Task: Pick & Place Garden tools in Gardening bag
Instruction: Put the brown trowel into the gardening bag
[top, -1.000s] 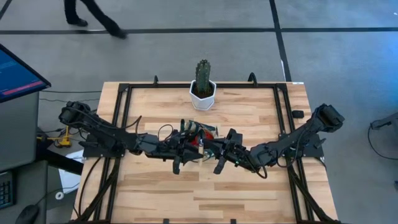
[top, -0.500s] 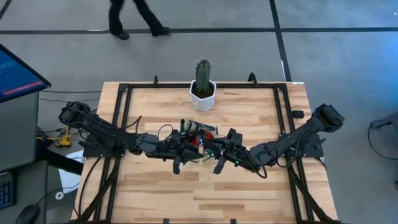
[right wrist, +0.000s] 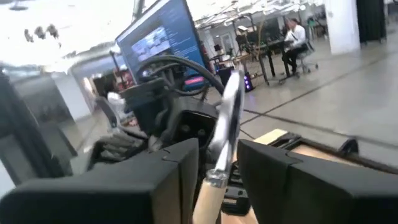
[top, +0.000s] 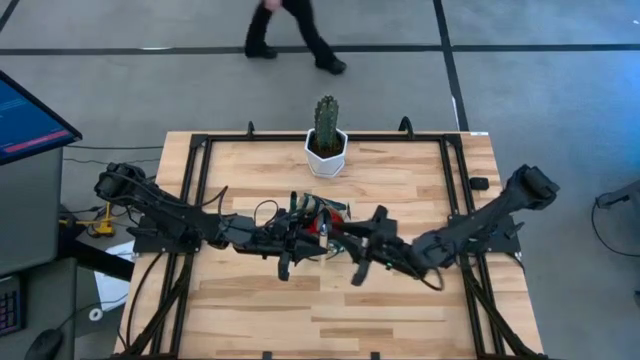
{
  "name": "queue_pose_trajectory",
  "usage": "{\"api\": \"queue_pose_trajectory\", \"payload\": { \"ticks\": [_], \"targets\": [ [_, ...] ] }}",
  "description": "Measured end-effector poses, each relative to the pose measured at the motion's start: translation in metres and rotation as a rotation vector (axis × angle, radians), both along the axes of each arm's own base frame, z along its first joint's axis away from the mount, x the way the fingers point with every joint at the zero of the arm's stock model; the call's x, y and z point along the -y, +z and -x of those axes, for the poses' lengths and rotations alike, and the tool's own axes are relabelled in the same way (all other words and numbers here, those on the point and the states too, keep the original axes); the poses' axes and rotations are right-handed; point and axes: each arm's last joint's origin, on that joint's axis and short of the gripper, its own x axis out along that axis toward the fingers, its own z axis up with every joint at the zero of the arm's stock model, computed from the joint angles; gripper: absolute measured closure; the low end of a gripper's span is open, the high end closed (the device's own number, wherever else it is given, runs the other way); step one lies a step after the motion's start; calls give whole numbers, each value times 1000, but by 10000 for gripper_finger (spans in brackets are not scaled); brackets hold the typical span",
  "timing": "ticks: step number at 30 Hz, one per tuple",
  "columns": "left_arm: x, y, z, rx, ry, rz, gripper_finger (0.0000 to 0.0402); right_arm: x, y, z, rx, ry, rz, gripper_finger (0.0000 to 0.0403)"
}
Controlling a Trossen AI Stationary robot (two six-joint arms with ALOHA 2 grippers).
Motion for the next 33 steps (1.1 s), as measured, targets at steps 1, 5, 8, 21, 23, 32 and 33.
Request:
{"api": "queue_pose_trajectory", "payload": {
  "ticks": [1, 5, 8, 21, 23, 32, 33],
  "targets": [
    [0, 0, 0, 0, -2, 0, 348, -1, 4, 5, -10, -4, 21, 297],
    [1, 0, 0, 0, -24, -2, 348, -3, 21, 29, -32, -2, 38, 290],
    [1, 0, 0, 1, -43, -4, 348, 1, 32, 47, -63, -10, 50, 290],
    [4, -6, 0, -60, -141, -21, 348, 66, 72, 110, -82, 343, -125, 290],
    [3, -6, 0, -59, -117, -21, 348, 81, 75, 117, -99, 385, -145, 290],
    [-11, -7, -4, -67, 26, -50, 348, 121, 65, 117, -308, 581, -167, 290],
    [-12, -8, -4, -76, 36, -53, 348, 123, 65, 114, -333, 584, -152, 290]
  ]
}}
